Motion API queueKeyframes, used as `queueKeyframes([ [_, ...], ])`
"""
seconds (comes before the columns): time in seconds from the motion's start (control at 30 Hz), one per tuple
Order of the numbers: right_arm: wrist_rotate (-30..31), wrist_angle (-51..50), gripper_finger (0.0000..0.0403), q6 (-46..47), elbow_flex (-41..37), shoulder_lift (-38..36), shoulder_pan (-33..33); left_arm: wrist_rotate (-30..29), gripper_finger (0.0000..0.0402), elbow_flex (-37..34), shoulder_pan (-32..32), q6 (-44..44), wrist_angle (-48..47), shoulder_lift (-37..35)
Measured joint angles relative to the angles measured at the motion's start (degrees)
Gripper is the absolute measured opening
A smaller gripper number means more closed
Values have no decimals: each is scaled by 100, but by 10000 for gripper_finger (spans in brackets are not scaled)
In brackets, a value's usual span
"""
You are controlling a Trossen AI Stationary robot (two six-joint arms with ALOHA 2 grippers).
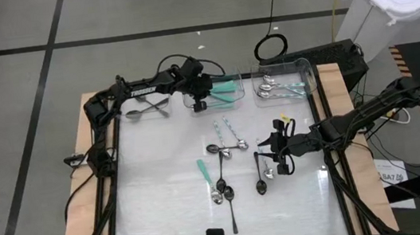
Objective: Sort silverware by color (type)
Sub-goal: Put the green spoon into the center transparent bin, then put the black spoon into the left transparent bin
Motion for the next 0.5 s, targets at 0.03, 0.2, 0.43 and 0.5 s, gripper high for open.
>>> queueKeyframes([
  [0.03,0,0,136,2,0,0,0,0,33,0,0,-10,-12,0],
  [0.2,0,2,136,2,1,0,0,-4,40,0,0,-101,-18,0],
  [0.43,2,1,136,2,0,0,0,-329,88,0,-46,-255,-16,-2],
  [0.5,2,2,136,2,0,0,0,-361,96,0,-67,-257,-14,-2],
])
